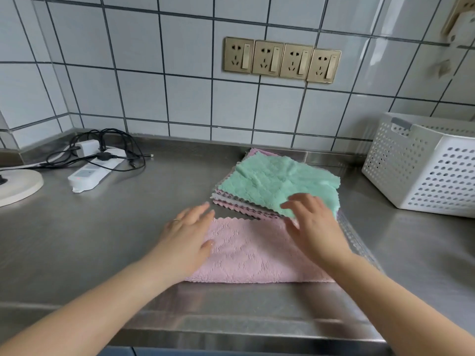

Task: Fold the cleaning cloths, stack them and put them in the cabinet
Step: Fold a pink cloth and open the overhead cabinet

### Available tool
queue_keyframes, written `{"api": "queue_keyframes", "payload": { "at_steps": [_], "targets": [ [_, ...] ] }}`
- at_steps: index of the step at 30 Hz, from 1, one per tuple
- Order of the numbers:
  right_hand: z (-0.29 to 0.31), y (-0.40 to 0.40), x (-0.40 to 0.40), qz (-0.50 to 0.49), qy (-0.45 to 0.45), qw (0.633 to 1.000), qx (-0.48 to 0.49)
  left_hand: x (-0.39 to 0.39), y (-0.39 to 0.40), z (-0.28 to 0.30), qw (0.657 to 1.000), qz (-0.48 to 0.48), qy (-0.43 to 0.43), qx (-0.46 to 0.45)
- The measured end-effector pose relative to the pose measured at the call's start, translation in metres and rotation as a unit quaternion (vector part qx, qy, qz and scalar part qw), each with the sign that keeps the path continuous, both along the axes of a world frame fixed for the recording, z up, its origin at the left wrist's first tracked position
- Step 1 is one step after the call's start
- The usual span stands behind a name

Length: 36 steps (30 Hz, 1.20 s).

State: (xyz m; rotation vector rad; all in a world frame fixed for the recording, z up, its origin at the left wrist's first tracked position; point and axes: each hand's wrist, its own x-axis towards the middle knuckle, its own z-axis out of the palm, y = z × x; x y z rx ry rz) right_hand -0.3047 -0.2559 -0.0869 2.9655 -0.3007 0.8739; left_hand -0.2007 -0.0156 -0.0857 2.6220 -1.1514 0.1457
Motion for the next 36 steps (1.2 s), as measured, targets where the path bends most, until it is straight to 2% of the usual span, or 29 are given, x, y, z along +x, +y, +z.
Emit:
{"api": "queue_keyframes", "payload": {
  "at_steps": [2,4,6,9,12,21,23,25,28,30,33,36],
  "targets": [
    [-0.004,0.032,0.010,0.057,0.047,0.997,0.037,-0.014,-0.019,-0.007,0.999,-0.052,0.001,0.007],
    [-0.016,0.059,0.017,0.076,0.146,0.983,0.087,-0.025,-0.036,-0.019,0.996,-0.078,0.007,0.032],
    [-0.029,0.066,0.017,0.053,0.207,0.971,0.106,-0.028,-0.043,-0.030,0.996,-0.071,0.016,0.058],
    [-0.035,0.052,0.008,0.025,0.233,0.968,0.086,-0.025,-0.034,-0.033,0.993,-0.053,0.015,0.108],
    [-0.031,0.040,-0.003,-0.015,0.279,0.956,0.088,-0.020,-0.018,-0.030,0.992,-0.042,0.019,0.119],
    [-0.022,0.013,-0.024,-0.082,0.298,0.947,0.087,-0.013,0.007,-0.027,0.992,-0.023,0.026,0.120],
    [-0.017,0.012,-0.020,-0.074,0.245,0.966,0.043,-0.019,0.007,-0.021,0.993,-0.071,-0.021,0.088],
    [-0.007,0.015,-0.007,-0.022,0.198,0.980,0.020,-0.030,0.003,-0.018,0.982,-0.158,-0.098,0.031],
    [0.010,0.028,0.023,0.054,0.201,0.974,0.087,-0.046,-0.010,-0.020,0.953,-0.258,-0.156,-0.009],
    [0.014,0.037,0.041,0.059,0.232,0.966,0.101,-0.053,-0.017,-0.020,0.944,-0.280,-0.176,0.007],
    [0.014,0.042,0.057,0.039,0.268,0.960,0.072,-0.052,-0.020,-0.021,0.937,-0.272,-0.219,0.000],
    [0.014,0.040,0.064,0.024,0.280,0.958,0.054,-0.047,-0.015,-0.024,0.942,-0.254,-0.219,-0.006]
  ]
}}
